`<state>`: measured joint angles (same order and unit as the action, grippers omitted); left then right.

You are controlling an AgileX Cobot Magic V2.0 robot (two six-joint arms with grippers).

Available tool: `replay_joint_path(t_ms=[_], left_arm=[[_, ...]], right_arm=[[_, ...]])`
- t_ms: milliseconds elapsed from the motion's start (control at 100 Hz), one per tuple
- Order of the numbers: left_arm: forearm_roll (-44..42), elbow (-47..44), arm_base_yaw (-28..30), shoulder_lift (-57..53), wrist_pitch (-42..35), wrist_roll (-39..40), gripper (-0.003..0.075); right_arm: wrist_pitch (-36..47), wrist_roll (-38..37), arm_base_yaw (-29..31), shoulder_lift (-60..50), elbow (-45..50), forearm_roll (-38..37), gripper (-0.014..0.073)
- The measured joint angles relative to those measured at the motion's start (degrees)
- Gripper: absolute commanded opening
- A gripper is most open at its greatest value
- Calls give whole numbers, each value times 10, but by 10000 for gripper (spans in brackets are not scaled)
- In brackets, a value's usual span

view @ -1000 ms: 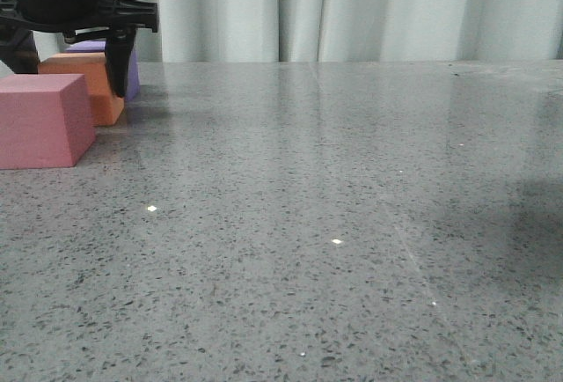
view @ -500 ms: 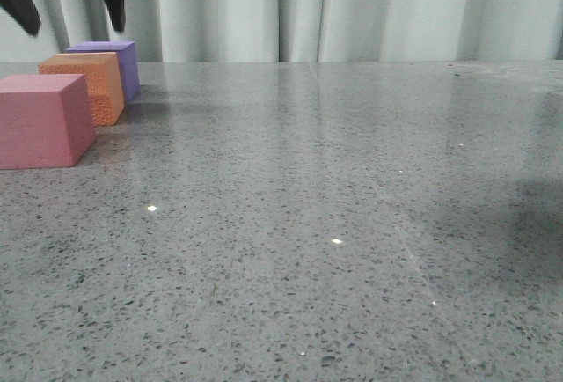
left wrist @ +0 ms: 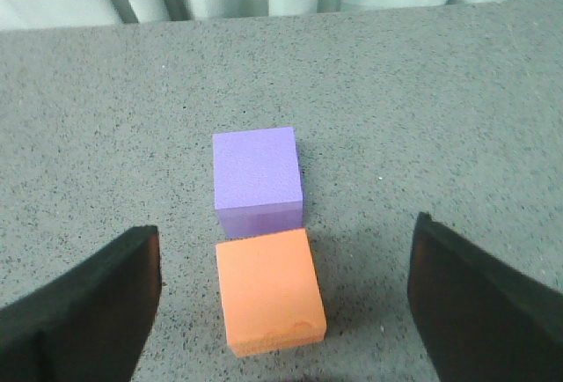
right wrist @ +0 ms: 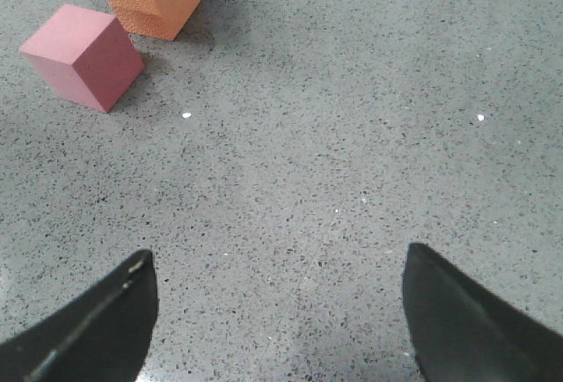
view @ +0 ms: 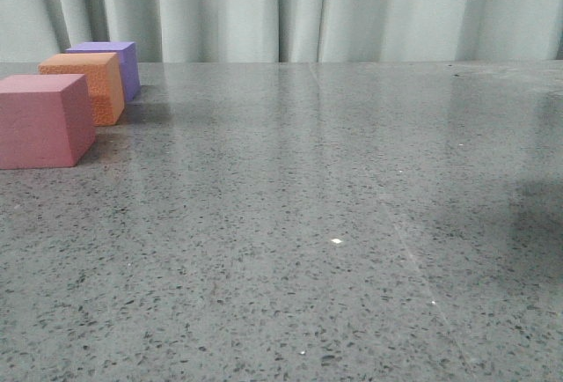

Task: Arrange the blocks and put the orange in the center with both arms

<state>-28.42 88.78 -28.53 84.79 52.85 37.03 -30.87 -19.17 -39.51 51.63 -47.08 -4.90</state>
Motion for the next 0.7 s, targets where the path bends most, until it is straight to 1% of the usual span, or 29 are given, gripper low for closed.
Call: replay_joint_path(t_ms=[70,170,250,340,370,390,510,560,580,630,700], left_arm=[[-4,-22,-10,-19,-7,-1,496],[-5,-55,-18,-50,-19,-1,420],[-7,-84,-19,-76,-33,-1,351],[-8,-118,-20,-109,-51,-1,256],[-8,-132,-20,-120,-56,-1,225],[-8,-138,-20,-128,-61,-1,201],[-9,-192,-20,-174,-88,-1,73],[-9,-214,-20,-193,-100,-2,27],[-9,-224,-20,-202,-106,-2,9],[-9,-246,-20,-221,-119,-2,-18],[-10,-276,-20,-249,-139,-2,-19]], right_arm=[[0,0,0,0,0,0,569],[0,0,0,0,0,0,566],[0,0,0,0,0,-1,521],[0,0,0,0,0,-7,395],[0,0,0,0,0,-9,331],[0,0,0,0,0,-10,303],[0,0,0,0,0,-13,50],[0,0,0,0,0,-14,-26],[0,0,0,-1,0,-14,-70],[0,0,0,-2,0,-15,-127],[1,0,0,-7,1,-21,-120]])
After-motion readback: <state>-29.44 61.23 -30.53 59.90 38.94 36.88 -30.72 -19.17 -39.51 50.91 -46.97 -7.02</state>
